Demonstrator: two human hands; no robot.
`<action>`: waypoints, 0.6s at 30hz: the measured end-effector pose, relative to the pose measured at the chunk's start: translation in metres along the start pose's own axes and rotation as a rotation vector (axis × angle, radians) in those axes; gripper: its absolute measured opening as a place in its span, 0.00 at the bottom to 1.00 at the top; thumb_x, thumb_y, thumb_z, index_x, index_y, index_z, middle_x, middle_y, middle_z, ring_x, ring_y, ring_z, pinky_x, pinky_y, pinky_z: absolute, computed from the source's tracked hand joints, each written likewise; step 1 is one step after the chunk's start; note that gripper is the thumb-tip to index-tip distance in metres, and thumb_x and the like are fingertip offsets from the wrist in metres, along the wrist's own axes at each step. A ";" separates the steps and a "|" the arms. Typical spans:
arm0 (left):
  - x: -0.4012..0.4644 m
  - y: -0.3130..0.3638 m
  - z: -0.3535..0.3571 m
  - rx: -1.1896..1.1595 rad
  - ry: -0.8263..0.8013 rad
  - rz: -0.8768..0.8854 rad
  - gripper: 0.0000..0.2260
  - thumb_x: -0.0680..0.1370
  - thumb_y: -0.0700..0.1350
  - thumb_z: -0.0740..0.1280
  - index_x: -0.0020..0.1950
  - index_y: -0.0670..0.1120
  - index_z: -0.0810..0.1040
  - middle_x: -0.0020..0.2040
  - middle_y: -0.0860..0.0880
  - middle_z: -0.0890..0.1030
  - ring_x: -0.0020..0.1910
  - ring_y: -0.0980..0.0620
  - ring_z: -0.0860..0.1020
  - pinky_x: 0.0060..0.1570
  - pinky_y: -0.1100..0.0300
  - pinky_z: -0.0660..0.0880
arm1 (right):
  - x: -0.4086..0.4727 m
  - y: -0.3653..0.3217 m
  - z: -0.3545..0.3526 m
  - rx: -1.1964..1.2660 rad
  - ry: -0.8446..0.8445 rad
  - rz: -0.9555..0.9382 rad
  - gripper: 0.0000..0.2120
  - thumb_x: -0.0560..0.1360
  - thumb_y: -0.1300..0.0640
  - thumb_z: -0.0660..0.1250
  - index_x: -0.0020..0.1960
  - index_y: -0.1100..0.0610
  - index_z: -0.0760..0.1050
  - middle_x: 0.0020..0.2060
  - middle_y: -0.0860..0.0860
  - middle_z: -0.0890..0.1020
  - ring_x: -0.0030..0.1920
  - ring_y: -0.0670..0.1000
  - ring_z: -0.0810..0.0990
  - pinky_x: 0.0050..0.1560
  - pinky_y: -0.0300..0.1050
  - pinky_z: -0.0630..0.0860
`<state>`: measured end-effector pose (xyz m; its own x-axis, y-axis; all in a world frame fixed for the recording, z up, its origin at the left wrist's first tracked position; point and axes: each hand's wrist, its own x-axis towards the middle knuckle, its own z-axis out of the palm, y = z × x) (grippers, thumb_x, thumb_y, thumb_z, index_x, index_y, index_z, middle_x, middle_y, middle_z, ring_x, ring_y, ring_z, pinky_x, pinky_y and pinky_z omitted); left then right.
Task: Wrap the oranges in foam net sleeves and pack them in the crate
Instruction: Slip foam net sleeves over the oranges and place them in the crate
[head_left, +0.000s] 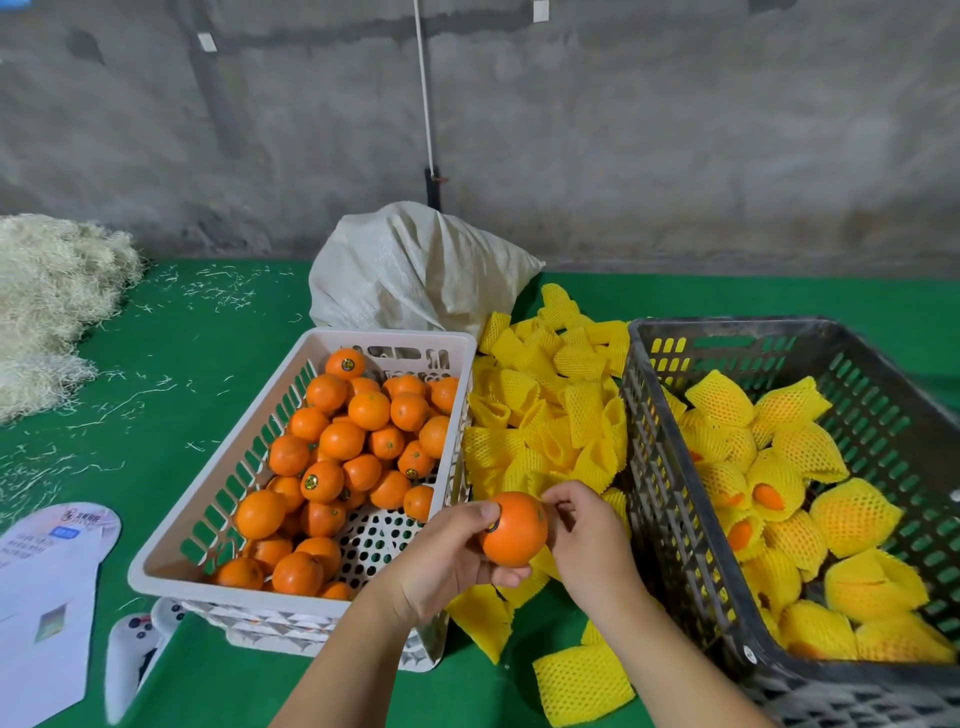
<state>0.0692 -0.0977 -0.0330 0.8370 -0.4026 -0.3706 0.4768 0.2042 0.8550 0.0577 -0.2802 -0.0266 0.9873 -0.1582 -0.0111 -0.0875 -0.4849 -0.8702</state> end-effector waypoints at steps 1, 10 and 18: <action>0.001 -0.001 0.000 -0.001 0.014 0.022 0.38 0.69 0.60 0.75 0.70 0.38 0.73 0.52 0.36 0.86 0.43 0.39 0.85 0.44 0.53 0.84 | 0.001 0.001 -0.002 0.018 0.032 -0.010 0.06 0.81 0.60 0.67 0.55 0.51 0.76 0.50 0.48 0.82 0.52 0.51 0.80 0.53 0.50 0.78; 0.000 -0.004 0.002 0.041 0.047 0.174 0.41 0.69 0.53 0.82 0.77 0.54 0.66 0.72 0.39 0.72 0.61 0.33 0.82 0.55 0.41 0.82 | -0.020 -0.009 -0.004 0.149 0.146 -0.187 0.13 0.80 0.62 0.67 0.54 0.43 0.76 0.49 0.40 0.81 0.51 0.39 0.79 0.46 0.31 0.75; -0.003 -0.001 0.008 0.018 0.130 0.309 0.27 0.74 0.48 0.77 0.71 0.47 0.74 0.64 0.37 0.81 0.61 0.35 0.82 0.62 0.39 0.80 | -0.029 -0.020 -0.004 -0.021 0.047 -0.434 0.11 0.76 0.68 0.67 0.51 0.52 0.78 0.47 0.43 0.75 0.48 0.47 0.77 0.44 0.47 0.76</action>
<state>0.0639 -0.1037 -0.0300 0.9690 -0.2069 -0.1349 0.1913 0.2831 0.9398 0.0308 -0.2690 -0.0070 0.9260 0.0257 0.3765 0.3316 -0.5320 -0.7791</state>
